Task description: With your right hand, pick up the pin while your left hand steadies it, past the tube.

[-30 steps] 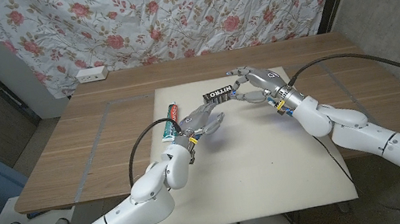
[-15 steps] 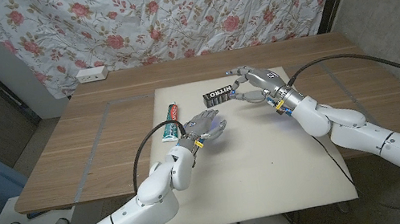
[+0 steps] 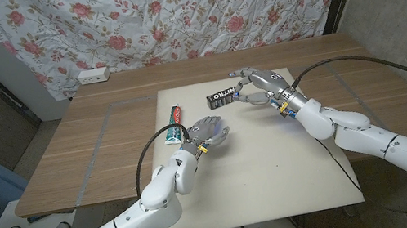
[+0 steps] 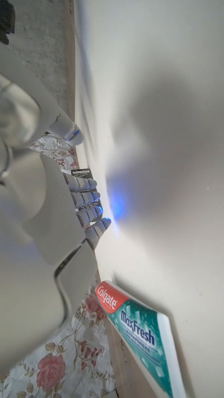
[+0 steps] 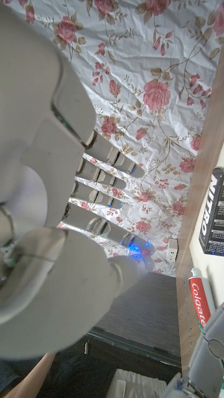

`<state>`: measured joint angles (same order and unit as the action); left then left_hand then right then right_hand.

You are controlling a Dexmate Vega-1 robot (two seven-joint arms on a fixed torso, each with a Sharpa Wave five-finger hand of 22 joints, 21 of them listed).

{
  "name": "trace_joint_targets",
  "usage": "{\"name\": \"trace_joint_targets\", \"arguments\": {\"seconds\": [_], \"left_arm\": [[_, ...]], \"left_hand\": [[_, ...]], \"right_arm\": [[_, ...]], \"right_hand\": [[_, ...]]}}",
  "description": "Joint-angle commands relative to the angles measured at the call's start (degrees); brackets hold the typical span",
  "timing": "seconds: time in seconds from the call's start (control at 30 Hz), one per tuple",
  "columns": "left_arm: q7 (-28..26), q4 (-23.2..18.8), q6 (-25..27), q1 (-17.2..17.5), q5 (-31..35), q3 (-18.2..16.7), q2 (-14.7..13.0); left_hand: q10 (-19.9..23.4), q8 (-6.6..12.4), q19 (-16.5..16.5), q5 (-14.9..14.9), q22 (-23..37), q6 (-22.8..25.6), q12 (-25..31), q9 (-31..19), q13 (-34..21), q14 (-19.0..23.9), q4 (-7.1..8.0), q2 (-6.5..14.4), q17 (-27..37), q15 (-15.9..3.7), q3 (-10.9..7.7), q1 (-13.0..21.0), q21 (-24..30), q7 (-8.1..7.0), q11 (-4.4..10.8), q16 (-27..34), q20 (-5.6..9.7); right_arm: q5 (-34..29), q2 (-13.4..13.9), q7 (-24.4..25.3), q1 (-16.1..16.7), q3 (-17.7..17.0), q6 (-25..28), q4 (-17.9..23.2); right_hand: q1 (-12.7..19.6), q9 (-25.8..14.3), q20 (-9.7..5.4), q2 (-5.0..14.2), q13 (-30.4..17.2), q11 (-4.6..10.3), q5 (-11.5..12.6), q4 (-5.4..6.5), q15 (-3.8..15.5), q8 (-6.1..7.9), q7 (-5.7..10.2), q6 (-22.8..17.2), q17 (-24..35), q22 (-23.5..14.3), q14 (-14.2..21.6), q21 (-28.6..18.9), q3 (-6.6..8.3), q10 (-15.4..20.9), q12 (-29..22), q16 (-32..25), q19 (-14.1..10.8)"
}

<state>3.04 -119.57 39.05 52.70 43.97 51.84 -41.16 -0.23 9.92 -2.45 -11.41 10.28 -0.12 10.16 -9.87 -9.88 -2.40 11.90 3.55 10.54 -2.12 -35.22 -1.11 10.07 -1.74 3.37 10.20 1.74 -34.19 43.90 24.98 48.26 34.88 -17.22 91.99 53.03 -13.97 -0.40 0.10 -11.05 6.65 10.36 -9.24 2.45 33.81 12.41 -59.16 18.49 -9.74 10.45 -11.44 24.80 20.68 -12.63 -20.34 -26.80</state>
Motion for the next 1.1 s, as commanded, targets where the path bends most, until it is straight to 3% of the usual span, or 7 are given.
{"name": "trace_joint_targets", "arguments": {"seconds": [0.03, 1.1], "left_arm": [[2.20, 1.49, -0.93, -0.29, 0.14, -0.17, 0.23], [2.17, 1.29, -0.52, 0.81, 1.27, -0.58, 0.01]], "left_hand": [[-0.44, 0.02, -0.54, 0.02, 0.11, -0.54, 0.44, -0.14, -0.11, -0.32, 0.01, 7.11, 0.14, -1.66, 0.24, -0.39, 0.47, -0.25, 0.20, 0.26, 4.92], [1.08, 0.87, -1.09, -0.20, 0.09, 1.30, 1.06, -0.12, -0.08, 1.41, -0.04, 7.26, 0.02, -2.33, 1.91, -0.35, 0.98, -0.39, 0.85, 0.86, 4.19]], "right_arm": [[0.73, -0.57, -0.30, -0.89, 0.63, -1.17, -0.87], [4.24, -3.90, -2.42, -2.39, 3.02, -4.50, -5.95]], "right_hand": [[0.03, -0.07, 0.22, 0.42, -0.23, -0.06, -0.18, 0.01, 2.03, 0.36, 0.46, -1.13, 0.23, -0.21, 0.57, 0.06, -0.10, 0.36, 0.12, -0.35, -0.28], [0.08, 0.20, 0.12, 0.56, -0.26, -0.17, -0.30, 0.04, 1.93, -0.02, 0.45, -1.14, 0.39, -0.22, 0.80, 0.05, -0.31, 0.87, 0.15, -0.46, -0.29]]}}
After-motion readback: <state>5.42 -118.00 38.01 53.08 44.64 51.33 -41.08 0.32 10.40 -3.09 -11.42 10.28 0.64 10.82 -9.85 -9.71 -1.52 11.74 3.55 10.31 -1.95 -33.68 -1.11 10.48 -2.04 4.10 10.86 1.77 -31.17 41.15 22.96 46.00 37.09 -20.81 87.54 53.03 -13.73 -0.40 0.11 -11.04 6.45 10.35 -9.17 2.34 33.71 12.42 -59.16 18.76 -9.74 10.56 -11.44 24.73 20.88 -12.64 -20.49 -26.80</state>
